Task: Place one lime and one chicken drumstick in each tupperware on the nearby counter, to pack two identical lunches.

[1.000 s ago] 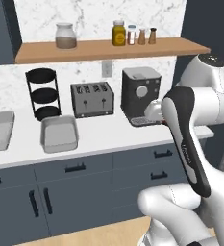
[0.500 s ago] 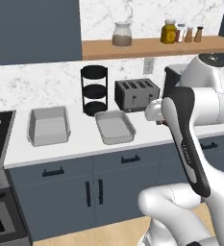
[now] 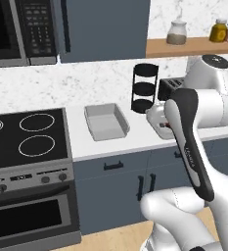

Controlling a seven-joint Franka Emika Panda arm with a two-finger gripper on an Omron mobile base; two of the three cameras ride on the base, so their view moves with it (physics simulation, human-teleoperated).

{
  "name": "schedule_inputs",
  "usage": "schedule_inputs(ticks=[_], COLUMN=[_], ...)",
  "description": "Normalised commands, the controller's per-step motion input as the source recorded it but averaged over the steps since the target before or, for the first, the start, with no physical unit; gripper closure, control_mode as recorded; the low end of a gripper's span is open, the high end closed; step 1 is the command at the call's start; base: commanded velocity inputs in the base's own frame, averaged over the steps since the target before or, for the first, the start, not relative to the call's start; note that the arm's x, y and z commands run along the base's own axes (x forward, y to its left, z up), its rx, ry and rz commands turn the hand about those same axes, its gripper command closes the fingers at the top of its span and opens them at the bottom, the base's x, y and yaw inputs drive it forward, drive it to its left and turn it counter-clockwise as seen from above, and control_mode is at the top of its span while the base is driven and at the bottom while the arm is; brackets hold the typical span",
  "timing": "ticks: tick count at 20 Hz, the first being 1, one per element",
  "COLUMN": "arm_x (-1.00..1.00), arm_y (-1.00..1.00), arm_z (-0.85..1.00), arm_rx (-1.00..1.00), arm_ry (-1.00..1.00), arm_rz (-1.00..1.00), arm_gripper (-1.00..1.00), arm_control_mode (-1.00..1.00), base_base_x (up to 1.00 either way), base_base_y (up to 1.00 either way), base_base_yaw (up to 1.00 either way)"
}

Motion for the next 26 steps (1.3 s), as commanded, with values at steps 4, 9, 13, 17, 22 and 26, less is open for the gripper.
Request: schedule_inputs(ticks=[4,9,13,17,22,26], arm_x=[0.0,0.7,1.0,1.0,0.97,0.68], arm_y=[0.0,0.02,-0.03,-0.13,-0.05,0.0], arm_z=[0.0,-0.21,-0.44,-0.62,-0.53,-0.1], arm_rx=[0.0,0.0,0.02,0.07,0.04,0.0], arm_ry=[0.0,0.0,0.01,0.04,0.02,0.0], arm_rz=[0.0,-0.03,-0.01,0.0,0.0,0.0], arm_gripper=[1.0,1.0,1.0,1.0,1.0,1.0], arm_control_mode=[1.0,-1.0,-1.0,-1.0,-1.0,-1.0], base_base_x=[0.32,0.1,0.0,0.0,0.0,0.0], base_base_y=[0.73,0.07,0.0,0.0,0.0,0.0], base_base_yaw=[0.0,-0.01,0.0,0.0,0.0,0.0])
